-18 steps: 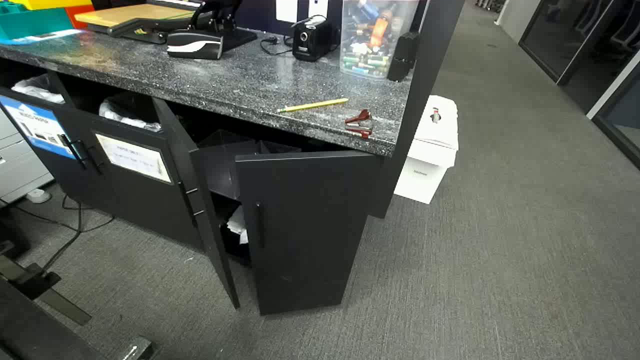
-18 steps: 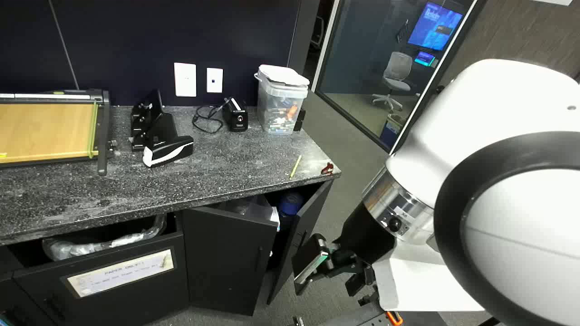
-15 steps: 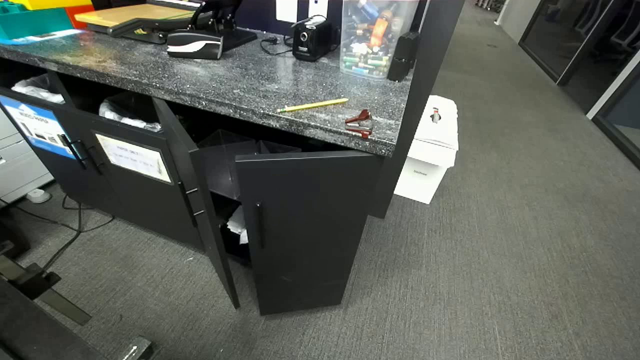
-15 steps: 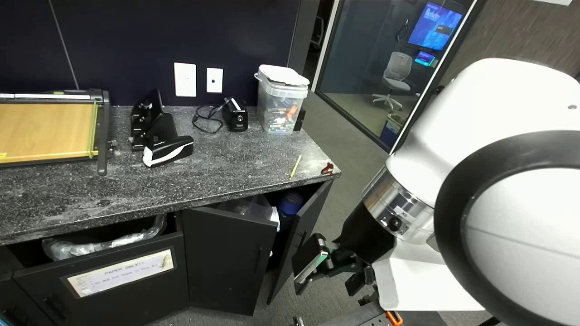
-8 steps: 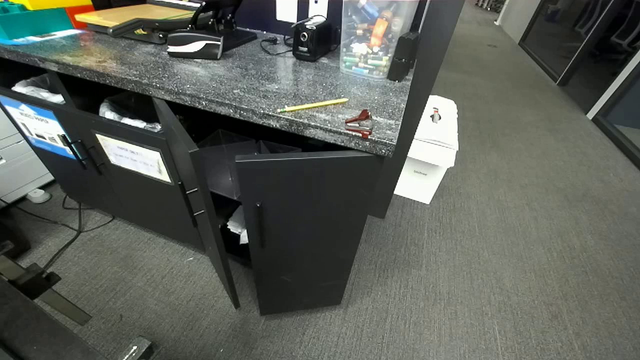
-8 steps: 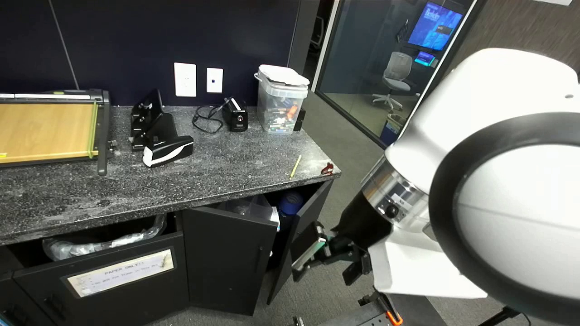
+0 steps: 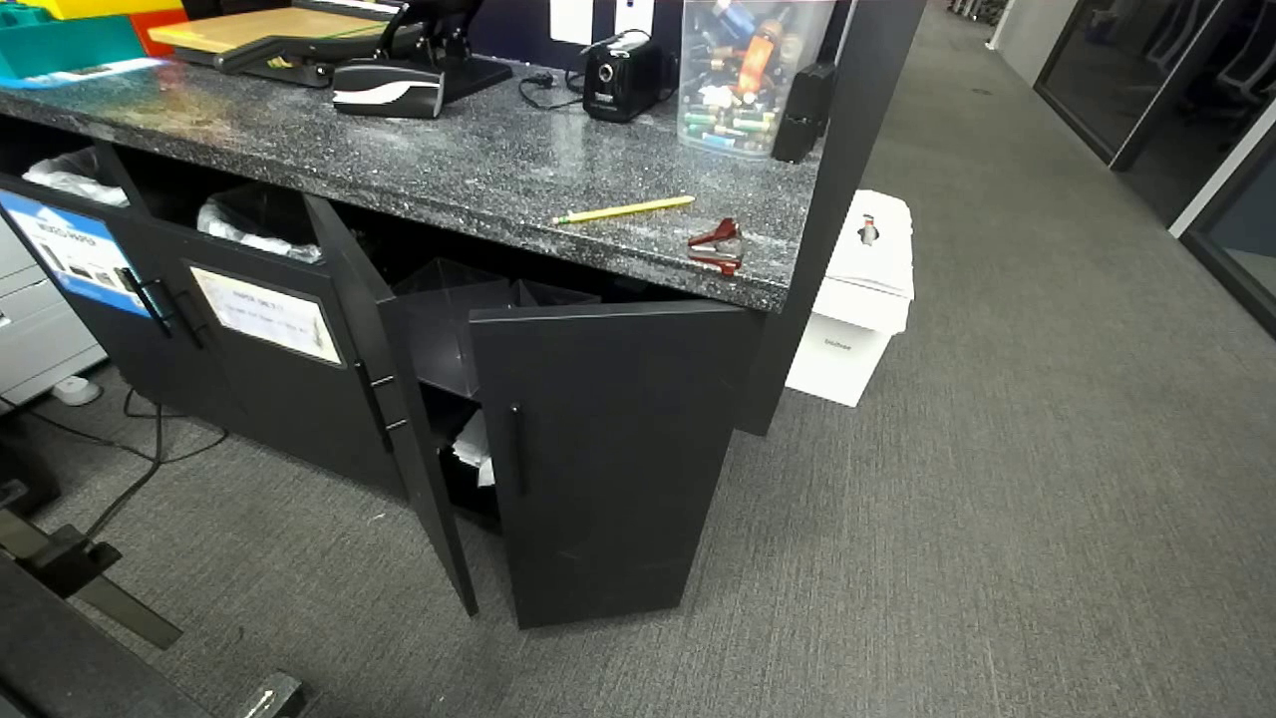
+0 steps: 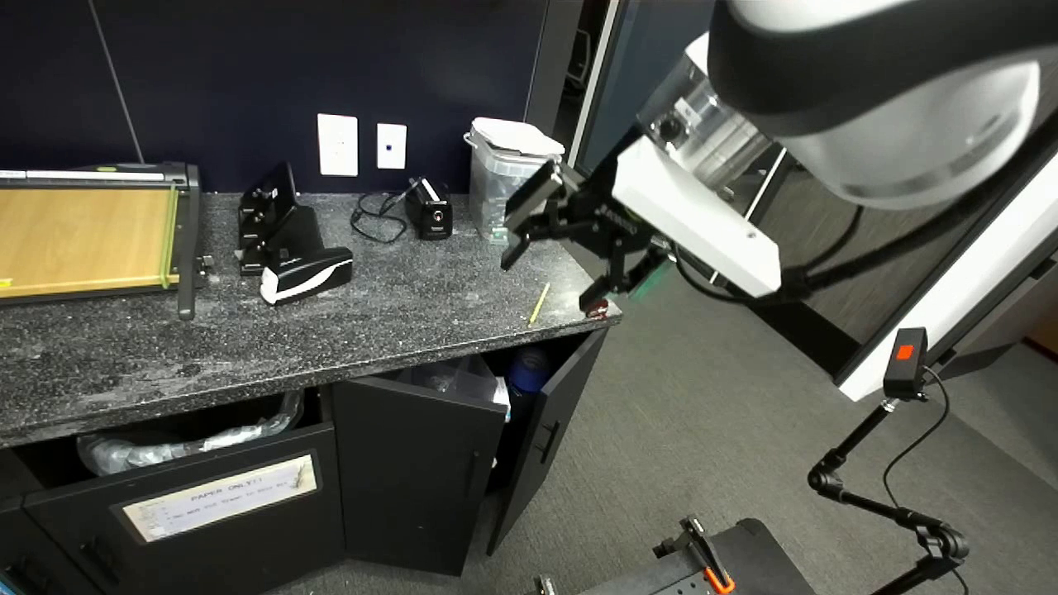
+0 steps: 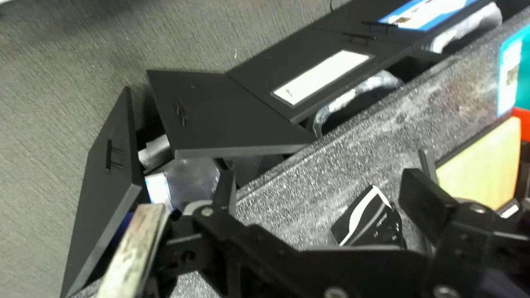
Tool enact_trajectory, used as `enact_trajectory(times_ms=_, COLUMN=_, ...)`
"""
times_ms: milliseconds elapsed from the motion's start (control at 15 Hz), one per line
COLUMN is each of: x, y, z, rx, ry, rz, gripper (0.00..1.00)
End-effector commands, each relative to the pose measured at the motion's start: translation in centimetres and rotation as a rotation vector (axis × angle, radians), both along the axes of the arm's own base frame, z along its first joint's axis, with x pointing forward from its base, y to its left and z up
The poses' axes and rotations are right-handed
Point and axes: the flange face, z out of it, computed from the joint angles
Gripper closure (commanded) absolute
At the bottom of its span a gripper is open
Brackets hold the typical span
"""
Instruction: Pick up the pencil and move it slightly to the left.
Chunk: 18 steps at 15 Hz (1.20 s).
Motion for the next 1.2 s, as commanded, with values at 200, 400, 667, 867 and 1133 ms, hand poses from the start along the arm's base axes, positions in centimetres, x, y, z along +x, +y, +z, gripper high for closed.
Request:
enact_trajectory(times_ms=200, x=13.7, y=-5.2, z=3.4, rx=-0.014, ry=-0.135, rz=-0.135, gripper=0.00)
enact_trajectory(times_ms=400, x=19.2, y=-9.0, z=2.4, rx=-0.098, ry=-0.159, rz=-0.194, gripper=0.00)
enact_trajectory(times_ms=667, x=25.5, y=-13.9, z=-1.2, rx=-0.175, ry=-0.146, rz=-0.273, gripper=0.00)
enact_trajectory(times_ms=867, x=29.2, y=-16.9, z=-5.1, rx=-0.190, ry=-0.108, rz=-0.321, gripper=0.00)
enact_trajectory(times_ms=1133, x=32.7, y=-19.6, z=-11.4, rx=-0.217, ry=-0.039, rz=-0.383, gripper=0.00)
